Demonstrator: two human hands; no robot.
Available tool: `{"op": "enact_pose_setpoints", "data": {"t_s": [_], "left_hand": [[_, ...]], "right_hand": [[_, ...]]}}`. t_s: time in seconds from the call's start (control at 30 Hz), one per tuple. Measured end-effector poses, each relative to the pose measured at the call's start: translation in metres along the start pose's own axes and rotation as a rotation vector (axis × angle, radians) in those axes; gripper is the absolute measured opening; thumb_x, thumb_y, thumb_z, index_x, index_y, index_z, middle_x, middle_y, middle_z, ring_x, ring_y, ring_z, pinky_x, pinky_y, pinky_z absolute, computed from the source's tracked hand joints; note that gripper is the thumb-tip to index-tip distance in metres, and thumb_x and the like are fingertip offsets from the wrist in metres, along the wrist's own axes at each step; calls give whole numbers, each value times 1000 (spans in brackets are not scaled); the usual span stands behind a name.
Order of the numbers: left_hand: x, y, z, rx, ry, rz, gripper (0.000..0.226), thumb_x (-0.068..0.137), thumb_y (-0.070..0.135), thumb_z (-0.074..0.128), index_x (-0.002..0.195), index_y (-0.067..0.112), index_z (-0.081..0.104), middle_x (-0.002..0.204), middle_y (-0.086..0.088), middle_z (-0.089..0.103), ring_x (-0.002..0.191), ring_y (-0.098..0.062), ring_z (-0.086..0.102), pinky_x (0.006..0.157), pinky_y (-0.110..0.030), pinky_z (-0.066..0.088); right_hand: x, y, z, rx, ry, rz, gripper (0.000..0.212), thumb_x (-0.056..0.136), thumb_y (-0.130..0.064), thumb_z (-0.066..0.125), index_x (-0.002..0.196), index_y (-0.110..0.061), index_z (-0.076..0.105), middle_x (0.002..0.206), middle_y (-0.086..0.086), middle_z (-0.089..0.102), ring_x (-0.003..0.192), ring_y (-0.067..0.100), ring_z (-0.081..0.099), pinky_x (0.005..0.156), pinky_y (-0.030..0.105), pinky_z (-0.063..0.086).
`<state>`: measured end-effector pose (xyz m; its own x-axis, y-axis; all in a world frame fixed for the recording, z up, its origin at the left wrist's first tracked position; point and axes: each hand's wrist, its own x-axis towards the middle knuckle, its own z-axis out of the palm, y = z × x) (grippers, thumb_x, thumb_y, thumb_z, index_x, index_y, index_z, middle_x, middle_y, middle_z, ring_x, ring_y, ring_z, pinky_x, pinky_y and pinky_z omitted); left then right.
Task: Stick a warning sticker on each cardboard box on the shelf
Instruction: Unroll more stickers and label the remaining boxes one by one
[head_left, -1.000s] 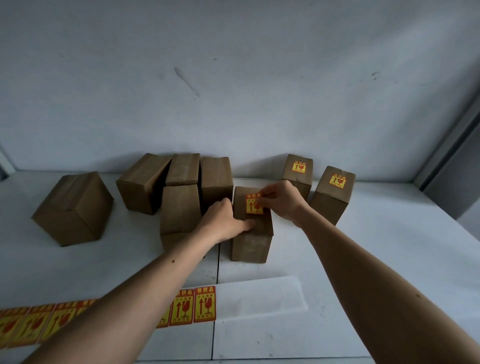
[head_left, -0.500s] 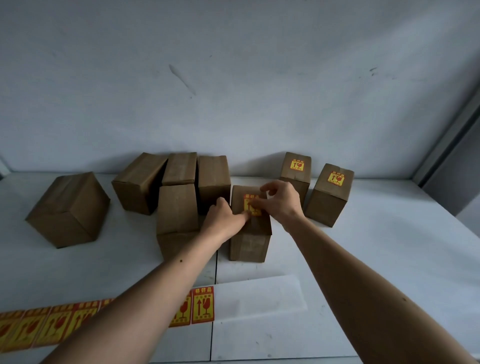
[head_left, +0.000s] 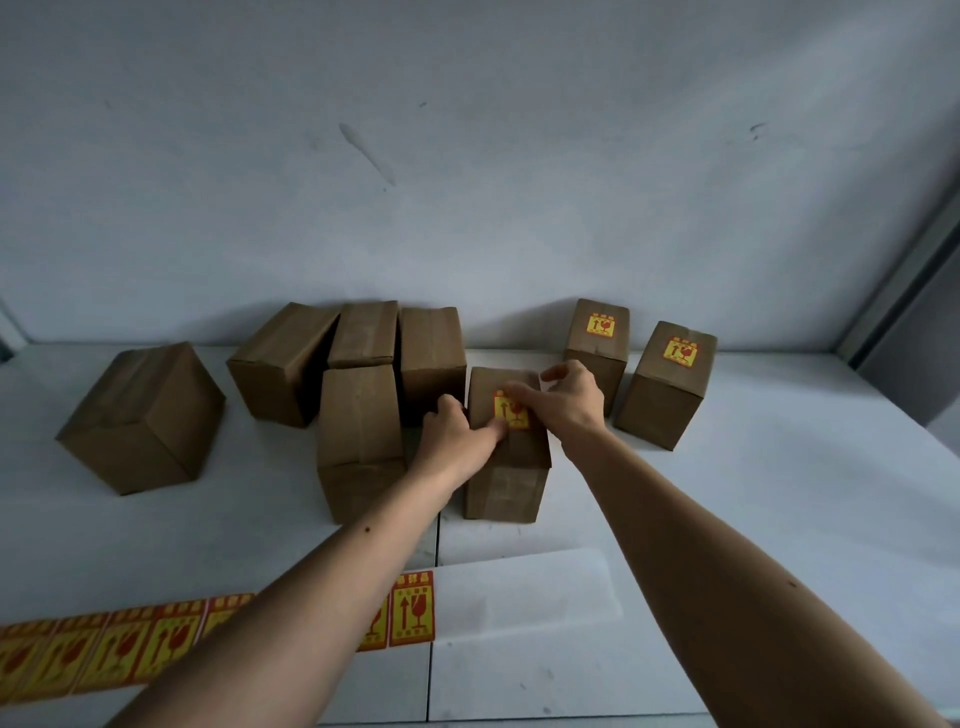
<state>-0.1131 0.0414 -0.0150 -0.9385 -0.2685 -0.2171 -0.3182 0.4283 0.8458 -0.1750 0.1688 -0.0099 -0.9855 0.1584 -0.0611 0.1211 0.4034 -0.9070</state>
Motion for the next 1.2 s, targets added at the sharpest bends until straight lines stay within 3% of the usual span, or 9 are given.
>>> {"op": "enact_pose_setpoints", "data": {"t_s": [0.13, 0.4, 0.5, 0.63, 0.73, 0.83, 0.97, 1.1, 1.2], "left_hand": [[1, -3, 0, -19, 5, -20, 65, 86, 47, 64, 135, 15, 35, 132, -10, 46, 113, -27, 55, 93, -45, 51], [-4, -1, -2, -25, -20, -13, 61, 88, 45, 61, 137, 17, 36, 132, -9, 47, 113, -26, 54, 88, -41, 52], [-10, 3, -8, -113, -122, -30, 69, 80, 33, 75, 137, 19, 38, 128, -5, 52, 108, -22, 55, 71, -31, 52], [-15, 1, -15, -93, -175, 44, 84, 61, 15, 90, 133, 17, 45, 127, -2, 57, 114, -20, 53, 96, -38, 48], [-12, 0, -10, 34, -101, 176, 70, 64, 16, 89, 123, 14, 52, 121, -2, 61, 106, -14, 54, 85, -28, 45], [-5, 6, -5, 236, -8, 317, 50, 69, 17, 85, 112, 13, 60, 112, -1, 66, 101, -16, 62, 84, -32, 52], [10, 20, -12, 539, 134, 490, 33, 77, 20, 79, 107, 15, 65, 106, 0, 65, 96, -19, 62, 73, -33, 53], [36, 29, -33, 608, 214, 494, 42, 77, 19, 80, 114, 10, 62, 113, -4, 60, 102, -21, 58, 84, -31, 51], [53, 30, -52, 649, 237, 446, 54, 74, 19, 83, 121, 9, 60, 119, -7, 58, 109, -23, 56, 87, -28, 46]], "right_hand": [[0, 8, -2, 48, -10, 28, 48, 77, -33, 78, 113, -13, 55, 115, 9, 62, 98, 18, 61, 73, 28, 53], [-20, 7, -29, 107, -298, 121, 67, 69, -15, 84, 124, -14, 45, 107, 3, 57, 85, 10, 54, 60, 25, 41], [-25, 12, -32, 43, -238, 1, 60, 72, -20, 83, 121, -13, 49, 110, 8, 61, 86, 12, 58, 60, 22, 44], [-29, 15, -45, -213, -299, -218, 45, 74, -36, 80, 111, -19, 62, 110, 0, 62, 94, 15, 61, 73, 31, 56], [-29, 15, -57, -370, -421, -315, 62, 58, -49, 85, 112, -25, 65, 114, -1, 59, 100, 17, 59, 81, 34, 57], [-21, 18, -56, -542, -304, -450, 58, 63, -38, 86, 115, -22, 66, 114, 2, 59, 106, 18, 51, 73, 20, 47], [-11, 7, -43, -674, -134, -446, 57, 67, -42, 83, 117, -22, 65, 115, 3, 55, 102, 19, 49, 75, 30, 50], [3, -13, -29, -781, -97, -483, 58, 67, -50, 79, 118, -26, 66, 125, 2, 53, 119, 25, 46, 95, 39, 42], [9, -26, -12, -847, -134, -556, 50, 71, -49, 76, 114, -26, 67, 127, 1, 56, 121, 24, 46, 94, 38, 37]]}}
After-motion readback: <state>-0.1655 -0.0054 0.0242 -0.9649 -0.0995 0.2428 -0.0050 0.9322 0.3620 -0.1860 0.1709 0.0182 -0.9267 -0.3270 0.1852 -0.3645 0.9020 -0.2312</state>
